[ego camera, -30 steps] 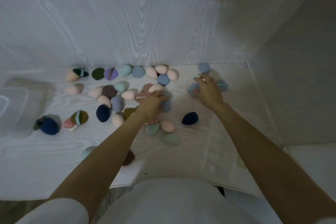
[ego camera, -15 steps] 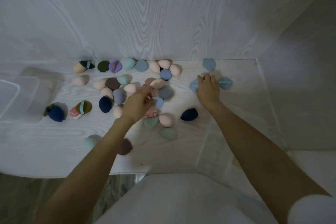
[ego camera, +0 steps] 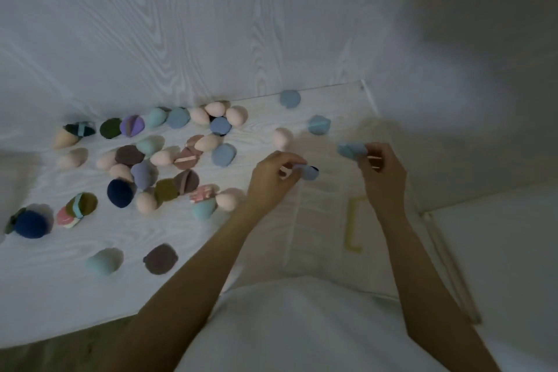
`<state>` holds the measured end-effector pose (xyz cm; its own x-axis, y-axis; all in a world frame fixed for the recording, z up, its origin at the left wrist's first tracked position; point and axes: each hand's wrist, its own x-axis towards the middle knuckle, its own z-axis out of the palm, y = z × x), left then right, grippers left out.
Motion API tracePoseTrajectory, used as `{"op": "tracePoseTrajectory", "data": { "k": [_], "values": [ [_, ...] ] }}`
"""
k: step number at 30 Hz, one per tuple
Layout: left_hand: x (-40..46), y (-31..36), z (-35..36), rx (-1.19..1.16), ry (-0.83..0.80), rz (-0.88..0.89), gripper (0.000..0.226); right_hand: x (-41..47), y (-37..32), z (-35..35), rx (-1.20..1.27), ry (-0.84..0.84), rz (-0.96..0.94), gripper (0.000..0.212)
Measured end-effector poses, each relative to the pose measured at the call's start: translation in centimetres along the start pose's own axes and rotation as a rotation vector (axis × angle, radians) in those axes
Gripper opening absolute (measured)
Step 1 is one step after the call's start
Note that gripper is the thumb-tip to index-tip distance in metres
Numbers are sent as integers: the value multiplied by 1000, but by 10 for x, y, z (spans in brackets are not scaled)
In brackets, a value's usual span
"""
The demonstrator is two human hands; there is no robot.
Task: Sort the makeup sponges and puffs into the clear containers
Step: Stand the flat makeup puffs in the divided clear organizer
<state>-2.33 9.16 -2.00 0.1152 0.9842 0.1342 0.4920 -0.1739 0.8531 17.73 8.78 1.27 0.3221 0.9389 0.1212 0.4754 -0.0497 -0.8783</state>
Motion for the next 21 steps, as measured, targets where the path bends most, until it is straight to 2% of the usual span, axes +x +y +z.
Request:
{"op": "tracePoseTrajectory", "data": {
  "k": [4, 7, 9, 14, 18, 21],
  "values": [
    [24, 4, 37, 185, -57, 129, 13, -5, 10, -33, 31, 131, 116, 11],
    [37, 4, 49, 285, -14, 189, 16, -9, 13, -40, 63, 181, 166, 8],
    [45, 6, 48, 302, 7, 213, 15, -12, 13, -38, 69, 166, 177, 9],
    [45, -9, 42, 512, -242, 242, 17, -16, 5, -21, 31, 109, 145, 9],
    [34, -16, 46, 636, -283, 375, 35, -17, 5, -4, -97, 41, 49, 9],
    [26, -20, 42, 660, -291, 407, 38, -14, 10, 8, -204, -14, -12, 11]
  ]
}}
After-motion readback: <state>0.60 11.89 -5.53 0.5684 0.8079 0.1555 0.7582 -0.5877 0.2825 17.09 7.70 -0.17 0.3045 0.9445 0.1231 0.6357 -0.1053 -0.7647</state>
